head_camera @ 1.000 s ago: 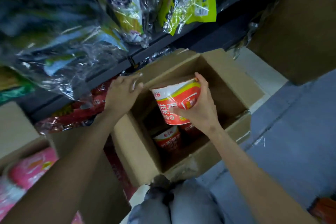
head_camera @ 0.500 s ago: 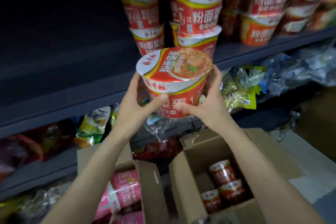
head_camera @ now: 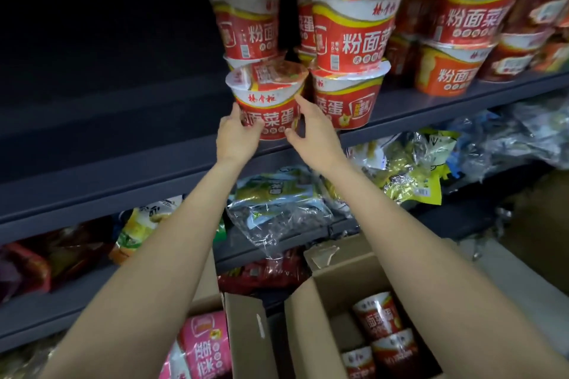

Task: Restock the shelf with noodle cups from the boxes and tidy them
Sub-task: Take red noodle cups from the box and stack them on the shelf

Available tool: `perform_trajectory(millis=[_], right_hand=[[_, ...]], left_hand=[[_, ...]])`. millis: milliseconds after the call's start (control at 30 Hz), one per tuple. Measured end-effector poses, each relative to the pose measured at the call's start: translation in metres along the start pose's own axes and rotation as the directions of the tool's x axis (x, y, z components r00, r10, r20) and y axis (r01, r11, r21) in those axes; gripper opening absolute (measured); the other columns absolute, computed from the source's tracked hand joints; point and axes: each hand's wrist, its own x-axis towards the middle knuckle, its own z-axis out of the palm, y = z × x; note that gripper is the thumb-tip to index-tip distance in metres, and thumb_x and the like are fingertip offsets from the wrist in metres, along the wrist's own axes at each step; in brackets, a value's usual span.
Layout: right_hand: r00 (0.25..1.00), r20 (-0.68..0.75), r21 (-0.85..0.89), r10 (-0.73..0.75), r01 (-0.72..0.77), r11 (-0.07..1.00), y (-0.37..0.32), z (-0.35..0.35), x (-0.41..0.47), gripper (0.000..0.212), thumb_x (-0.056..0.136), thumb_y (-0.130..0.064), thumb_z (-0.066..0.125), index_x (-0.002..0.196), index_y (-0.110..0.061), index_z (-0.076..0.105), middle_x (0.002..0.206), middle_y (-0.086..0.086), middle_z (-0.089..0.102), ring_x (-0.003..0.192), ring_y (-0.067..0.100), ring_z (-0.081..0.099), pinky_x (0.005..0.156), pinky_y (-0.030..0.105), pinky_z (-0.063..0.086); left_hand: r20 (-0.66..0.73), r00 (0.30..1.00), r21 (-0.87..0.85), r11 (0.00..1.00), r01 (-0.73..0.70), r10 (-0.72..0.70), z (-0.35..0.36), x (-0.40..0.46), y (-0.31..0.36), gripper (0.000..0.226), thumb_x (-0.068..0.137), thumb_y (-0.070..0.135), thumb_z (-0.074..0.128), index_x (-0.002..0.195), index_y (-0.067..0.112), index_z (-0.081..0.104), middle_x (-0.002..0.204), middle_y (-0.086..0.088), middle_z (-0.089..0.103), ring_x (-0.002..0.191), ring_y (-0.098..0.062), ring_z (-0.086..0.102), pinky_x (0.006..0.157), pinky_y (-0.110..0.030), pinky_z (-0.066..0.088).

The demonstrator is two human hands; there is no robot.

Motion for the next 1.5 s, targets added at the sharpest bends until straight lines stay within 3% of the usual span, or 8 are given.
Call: perform_trajectory(millis=[200, 400, 567, 667, 833, 1100, 1300, 1500], right_hand=[[0.99, -0.126, -0.009, -0.063, 0.062, 0.998, 0.063, -0.002, -0.106, 0.041, 0.092, -0.016, 0.056, 0.131, -0.017, 0.047, 0.108, -0.004, 0.063, 0.101, 0.014, 0.059, 0.081, 0.026, 0.046], [0.974, 0.082, -0.24, 0.212, -0.188, 0.952, 0.197, 0.029, -0.221, 0.025, 0.086, -0.023, 0.063, 0.11, -0.015, 0.059, 0.084, 0.002, 0.069, 0.073, 0.021, 0.067, 0.064, 0.04, 0.055], [0.843, 0.134, -0.352, 0.521, -0.451, 0.82, 0.274, 0.06, -0.261, 0.029, 0.09, -0.026, 0.059, 0.118, -0.02, 0.057, 0.104, 0.002, 0.067, 0.099, 0.019, 0.062, 0.085, 0.037, 0.052], [0.74, 0.128, -0.5, 0.661, -0.527, 0.687, 0.323, 0.081, -0.279, 0.038, 0.089, -0.025, 0.057, 0.126, -0.014, 0.052, 0.119, 0.01, 0.06, 0.113, 0.029, 0.052, 0.092, 0.038, 0.045], [0.596, 0.01, -0.56, 0.803, -0.662, 0.498, 0.377, 0.11, -0.309, 0.059, 0.089, -0.037, 0.053, 0.14, -0.012, 0.037, 0.139, 0.016, 0.043, 0.123, 0.035, 0.04, 0.1, 0.041, 0.032], [0.312, -0.059, -0.349, 0.948, -0.896, 0.273, 0.428, 0.149, -0.34, 0.118, 0.069, -0.059, 0.073, 0.151, -0.026, -0.007, 0.153, 0.03, 0.009, 0.14, 0.044, 0.017, 0.114, 0.05, 0.014], [0.37, -0.082, -0.544, 0.925, -0.795, 0.27, 0.457, 0.169, -0.333, 0.133, 0.064, -0.062, 0.075, 0.148, -0.025, -0.022, 0.151, 0.034, 0.013, 0.141, 0.045, 0.016, 0.111, 0.063, 0.0], [0.441, -0.147, -0.515, 0.885, -0.798, 0.312, 0.452, 0.165, -0.33, 0.118, 0.071, -0.061, 0.069, 0.151, -0.028, -0.01, 0.142, 0.03, 0.031, 0.127, 0.044, 0.036, 0.109, 0.054, 0.022]], left_hand=[[-0.15, 0.971, -0.246, 0.944, -0.22, 0.187, 0.029, -0.109, -0.02, 0.029, 0.093, 0.015, 0.052, 0.123, 0.016, 0.055, 0.115, 0.005, 0.059, 0.097, 0.003, 0.056, 0.085, -0.012, 0.044], [0.371, 0.901, 0.002, 0.97, -0.242, 0.224, 0.126, -0.178, -0.115, 0.026, 0.087, 0.026, 0.058, 0.113, 0.02, 0.061, 0.103, 0.008, 0.065, 0.097, -0.006, 0.06, 0.086, -0.029, 0.049], [0.661, 0.743, 0.229, 0.914, -0.334, 0.106, 0.202, -0.171, -0.166, 0.055, 0.085, 0.032, 0.066, 0.136, 0.021, 0.048, 0.137, 0.0, 0.05, 0.128, -0.02, 0.043, 0.105, -0.03, 0.034], [0.662, 0.747, 0.371, 0.839, -0.398, 0.062, 0.239, -0.167, -0.181, 0.044, 0.089, 0.039, 0.059, 0.131, 0.028, 0.054, 0.131, 0.004, 0.056, 0.118, -0.02, 0.051, 0.093, -0.034, 0.045], [0.486, 0.764, 0.288, 0.748, -0.598, 0.424, 0.251, -0.187, -0.169, 0.034, 0.088, 0.042, 0.046, 0.099, 0.023, 0.073, 0.092, 0.003, 0.07, 0.082, -0.02, 0.067, 0.056, -0.024, 0.046], [0.53, 0.668, 0.212, 0.68, -0.701, 0.523, 0.245, -0.183, -0.156, 0.023, 0.093, 0.03, 0.054, 0.103, 0.015, 0.07, 0.091, -0.002, 0.068, 0.082, -0.022, 0.059, 0.057, -0.028, 0.038], [0.535, 0.645, 0.145, 0.693, -0.706, 0.546, 0.247, -0.187, -0.163, 0.021, 0.094, 0.024, 0.058, 0.104, 0.011, 0.07, 0.092, -0.002, 0.068, 0.082, -0.018, 0.056, 0.064, -0.026, 0.039], [0.529, 0.658, 0.166, 0.695, -0.699, 0.535, 0.251, -0.183, -0.171, 0.022, 0.096, 0.026, 0.055, 0.107, 0.012, 0.069, 0.092, -0.003, 0.067, 0.082, -0.02, 0.056, 0.063, -0.024, 0.037]])
